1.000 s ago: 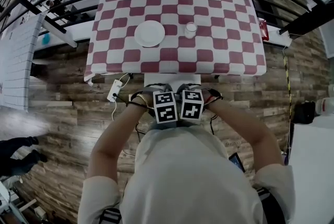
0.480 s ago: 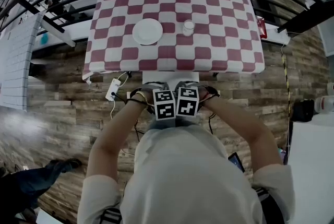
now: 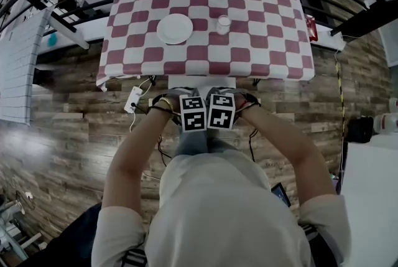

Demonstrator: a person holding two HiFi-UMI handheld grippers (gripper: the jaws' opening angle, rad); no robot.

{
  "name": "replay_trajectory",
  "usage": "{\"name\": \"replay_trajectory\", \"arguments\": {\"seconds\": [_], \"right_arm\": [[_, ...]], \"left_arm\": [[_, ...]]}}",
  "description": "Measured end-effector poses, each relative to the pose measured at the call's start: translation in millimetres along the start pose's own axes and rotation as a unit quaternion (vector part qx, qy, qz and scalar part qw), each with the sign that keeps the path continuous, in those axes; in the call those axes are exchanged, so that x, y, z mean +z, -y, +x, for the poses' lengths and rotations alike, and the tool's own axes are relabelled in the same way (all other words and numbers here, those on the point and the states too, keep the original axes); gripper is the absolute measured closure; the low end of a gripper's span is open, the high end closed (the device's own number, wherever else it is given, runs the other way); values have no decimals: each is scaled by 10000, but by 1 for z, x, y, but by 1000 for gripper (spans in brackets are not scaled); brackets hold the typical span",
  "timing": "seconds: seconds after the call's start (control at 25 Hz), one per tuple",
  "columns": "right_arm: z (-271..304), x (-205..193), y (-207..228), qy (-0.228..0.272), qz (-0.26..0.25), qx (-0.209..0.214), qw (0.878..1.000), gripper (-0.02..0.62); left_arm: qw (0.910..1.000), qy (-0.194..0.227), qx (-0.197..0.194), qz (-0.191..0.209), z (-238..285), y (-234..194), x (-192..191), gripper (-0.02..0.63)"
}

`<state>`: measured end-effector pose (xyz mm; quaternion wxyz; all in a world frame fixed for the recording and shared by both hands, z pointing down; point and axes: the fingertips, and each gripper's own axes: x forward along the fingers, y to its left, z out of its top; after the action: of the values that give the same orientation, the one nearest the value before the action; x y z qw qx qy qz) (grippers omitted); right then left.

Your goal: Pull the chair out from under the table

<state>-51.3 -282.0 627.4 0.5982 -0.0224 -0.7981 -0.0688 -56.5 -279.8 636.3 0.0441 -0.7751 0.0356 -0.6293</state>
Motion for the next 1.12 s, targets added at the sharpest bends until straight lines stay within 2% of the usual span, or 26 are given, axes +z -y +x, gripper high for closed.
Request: {"name": "replay_trajectory", "arguments": {"seconds": [1.12], "right_arm": [[0,-2,-1,1,42,42,10000,523]], "left_arm": [[9999,-7,-49,-111,0,0,1,528]]}}
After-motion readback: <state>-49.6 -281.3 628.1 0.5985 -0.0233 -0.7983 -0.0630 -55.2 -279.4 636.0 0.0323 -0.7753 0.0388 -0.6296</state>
